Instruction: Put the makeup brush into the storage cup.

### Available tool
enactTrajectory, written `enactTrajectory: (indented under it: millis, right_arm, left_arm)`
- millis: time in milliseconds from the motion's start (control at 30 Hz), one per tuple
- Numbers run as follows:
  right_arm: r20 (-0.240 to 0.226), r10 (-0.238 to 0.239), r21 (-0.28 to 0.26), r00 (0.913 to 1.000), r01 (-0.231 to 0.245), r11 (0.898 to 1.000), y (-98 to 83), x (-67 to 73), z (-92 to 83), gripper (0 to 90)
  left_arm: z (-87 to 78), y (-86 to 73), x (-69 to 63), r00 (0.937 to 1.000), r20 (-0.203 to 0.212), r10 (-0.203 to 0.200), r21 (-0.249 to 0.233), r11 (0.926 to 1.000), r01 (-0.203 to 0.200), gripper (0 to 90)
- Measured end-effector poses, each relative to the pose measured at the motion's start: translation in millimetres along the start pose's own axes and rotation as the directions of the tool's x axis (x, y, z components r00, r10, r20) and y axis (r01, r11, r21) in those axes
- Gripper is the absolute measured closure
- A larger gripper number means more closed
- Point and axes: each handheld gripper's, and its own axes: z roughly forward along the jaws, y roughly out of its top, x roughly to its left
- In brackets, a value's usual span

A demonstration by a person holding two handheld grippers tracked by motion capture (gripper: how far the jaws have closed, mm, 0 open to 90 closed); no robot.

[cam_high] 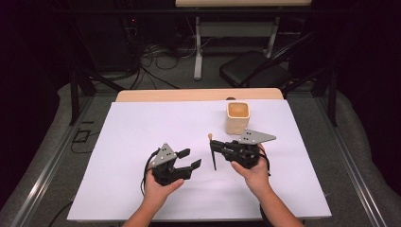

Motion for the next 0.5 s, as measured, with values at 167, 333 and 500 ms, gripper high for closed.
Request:
enactTrajectory:
  millis: [167, 333, 500]
  right_arm:
    - [-0.006, 0.011, -0.018, 0.9999, -0.011, 1.0, 1.3, 1.0, 2.5, 83.7]
    - [-0.014, 0.039, -0.041, 0.9992, -0.039, 0.998, 2.2, 1.6, 5.1, 83.7]
    - [-0.013, 0.07, -0.066, 0.9974, -0.071, 0.995, 1.7, 0.4, 6.5, 83.7]
  left_arm:
    - [2.8, 0.9, -0.6, 0.9995, 0.019, -0.024, -0.009, 0.9997, 0.024, 39.9]
    - [4.5, 1.6, 0.0, 0.9981, 0.051, -0.035, -0.009, 0.9993, 0.036, 41.4]
    - [6.0, 1.3, -0.4, 0.9977, 0.044, -0.051, -0.015, 0.9986, 0.051, 42.9]
